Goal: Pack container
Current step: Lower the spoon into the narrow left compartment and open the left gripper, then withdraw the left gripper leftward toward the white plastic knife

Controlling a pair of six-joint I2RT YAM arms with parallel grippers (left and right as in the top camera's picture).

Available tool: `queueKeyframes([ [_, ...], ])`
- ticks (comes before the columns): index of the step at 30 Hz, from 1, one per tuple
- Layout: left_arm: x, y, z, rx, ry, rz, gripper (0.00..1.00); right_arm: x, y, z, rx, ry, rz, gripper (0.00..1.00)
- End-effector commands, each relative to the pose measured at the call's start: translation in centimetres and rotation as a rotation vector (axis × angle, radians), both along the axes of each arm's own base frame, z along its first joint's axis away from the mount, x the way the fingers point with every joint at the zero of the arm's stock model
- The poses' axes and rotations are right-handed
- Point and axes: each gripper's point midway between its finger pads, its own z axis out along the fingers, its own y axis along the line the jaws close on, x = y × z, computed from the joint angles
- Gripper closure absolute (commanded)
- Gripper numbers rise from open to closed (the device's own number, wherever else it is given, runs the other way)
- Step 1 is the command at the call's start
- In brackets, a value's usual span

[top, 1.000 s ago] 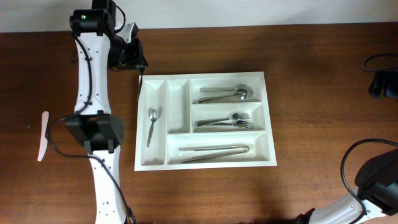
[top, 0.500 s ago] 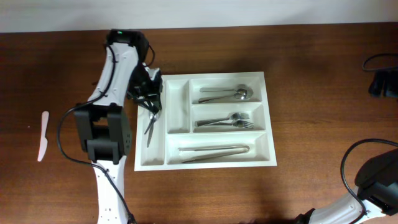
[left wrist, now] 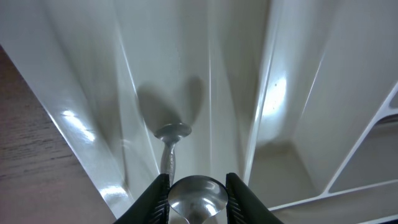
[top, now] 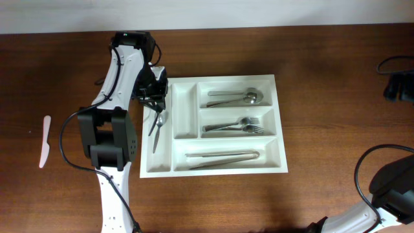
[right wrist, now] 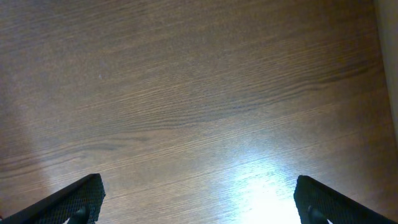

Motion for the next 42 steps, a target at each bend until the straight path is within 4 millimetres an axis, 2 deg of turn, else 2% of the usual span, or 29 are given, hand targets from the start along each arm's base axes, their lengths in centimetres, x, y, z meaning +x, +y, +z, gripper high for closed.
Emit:
queueKeyframes([
  [1,0.3,0.5,1.5,0.007,-0.046,0.000,0.70,-0.2,-0.2,0.1,0.000,-0.002,-0.014,0.01],
  [3,0.4,0.5,1.5,0.006,-0.048,0.000,0.70,-0.2,-0.3,0.1,0.000,-0.002,-0.014,0.01],
  [9,1.2,0.4,1.4,0.002,-0.082,0.001,0.48,-0.2,-0.2,0.1,0.000,-0.002,-0.015,0.01],
  [13,1.8,0.3,1.3,-0.001,-0.107,0.001,0.46,-0.2,-0.2,0.1,0.000,-0.002,-0.014,0.01],
  [16,2.5,0.3,1.6,-0.004,-0.138,0.002,0.40,-0.2,-0.2,0.1,0.000,-0.002,-0.014,0.01],
  [18,3.4,0.7,2.3,-0.008,-0.176,0.013,0.38,-0.2,-0.2,0.1,0.000,-0.002,-0.014,0.01],
  [21,5.0,2.0,4.8,-0.013,-0.255,0.046,0.28,-0.2,-0.2,0.1,0.000,-0.002,-0.015,0.01],
  [25,7.0,5.5,9.7,-0.011,-0.392,0.120,0.01,-0.2,-0.2,0.1,0.000,-0.002,-0.014,0.01],
  [27,7.1,7.9,11.9,-0.004,-0.434,0.177,0.01,-0.2,-0.2,0.1,0.000,-0.002,-0.014,0.01],
  [30,6.4,11.9,13.9,0.012,-0.450,0.305,0.01,-0.2,-0.2,0.1,0.000,-0.002,-0.014,0.01],
  [38,2.4,21.0,14.0,0.063,-0.361,0.542,0.01,-0.2,-0.2,0.1,0.000,-0.002,-0.014,0.01],
  [42,1.0,25.1,14.0,0.147,-0.364,0.565,0.01,-0.2,-0.2,0.1,0.000,-0.002,-0.014,0.01],
])
